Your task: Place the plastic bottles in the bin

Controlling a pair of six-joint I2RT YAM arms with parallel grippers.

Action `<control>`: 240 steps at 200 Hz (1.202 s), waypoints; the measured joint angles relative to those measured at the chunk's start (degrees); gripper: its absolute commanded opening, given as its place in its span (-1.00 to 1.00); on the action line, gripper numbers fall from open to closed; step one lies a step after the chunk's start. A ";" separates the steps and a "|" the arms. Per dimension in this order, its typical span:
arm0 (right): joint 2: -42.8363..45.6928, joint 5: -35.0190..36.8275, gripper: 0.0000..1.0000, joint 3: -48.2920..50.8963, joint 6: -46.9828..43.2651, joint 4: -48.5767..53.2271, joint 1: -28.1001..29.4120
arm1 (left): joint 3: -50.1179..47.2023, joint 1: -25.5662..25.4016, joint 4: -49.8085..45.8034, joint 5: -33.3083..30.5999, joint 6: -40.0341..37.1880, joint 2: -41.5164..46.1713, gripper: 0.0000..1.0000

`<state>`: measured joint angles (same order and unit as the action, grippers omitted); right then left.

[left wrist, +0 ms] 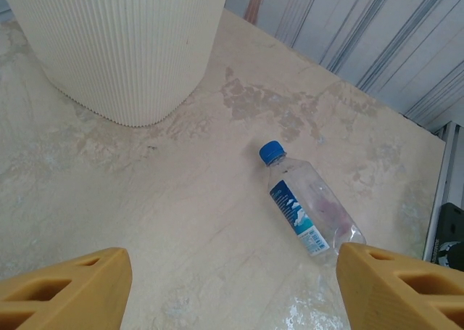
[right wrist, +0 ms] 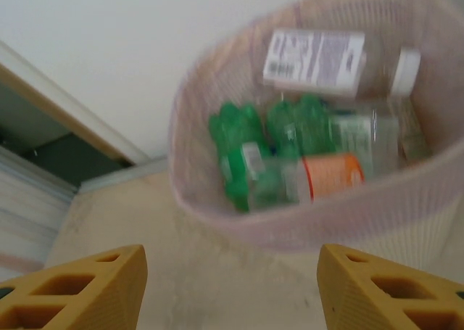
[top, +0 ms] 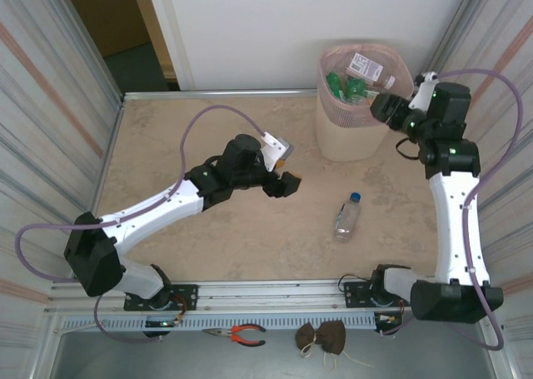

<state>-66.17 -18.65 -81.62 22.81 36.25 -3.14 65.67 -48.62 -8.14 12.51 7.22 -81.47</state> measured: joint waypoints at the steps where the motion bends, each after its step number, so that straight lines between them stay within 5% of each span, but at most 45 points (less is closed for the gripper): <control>1: 0.20 0.09 0.24 0.24 0.02 0.46 0.17 | 0.00 0.04 -0.02 0.02 0.07 0.00 0.50; 77: 7.32 6.56 0.20 19.67 3.98 11.15 3.93 | -1.33 2.19 0.87 1.64 2.10 0.15 0.53; 121: 7.15 10.21 0.47 27.36 8.52 12.07 8.74 | -1.73 2.19 0.90 1.95 2.12 0.70 0.55; 165: 2.73 14.38 0.68 31.82 12.87 10.19 12.72 | -1.75 2.56 0.90 2.05 2.10 1.05 0.55; 240: -8.96 16.02 0.65 36.54 16.06 3.10 16.87 | -1.84 3.06 0.79 2.05 2.10 1.22 0.55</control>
<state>-75.13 -2.63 -45.08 38.87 39.35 13.74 63.83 -45.56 -7.35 14.57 9.32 -80.25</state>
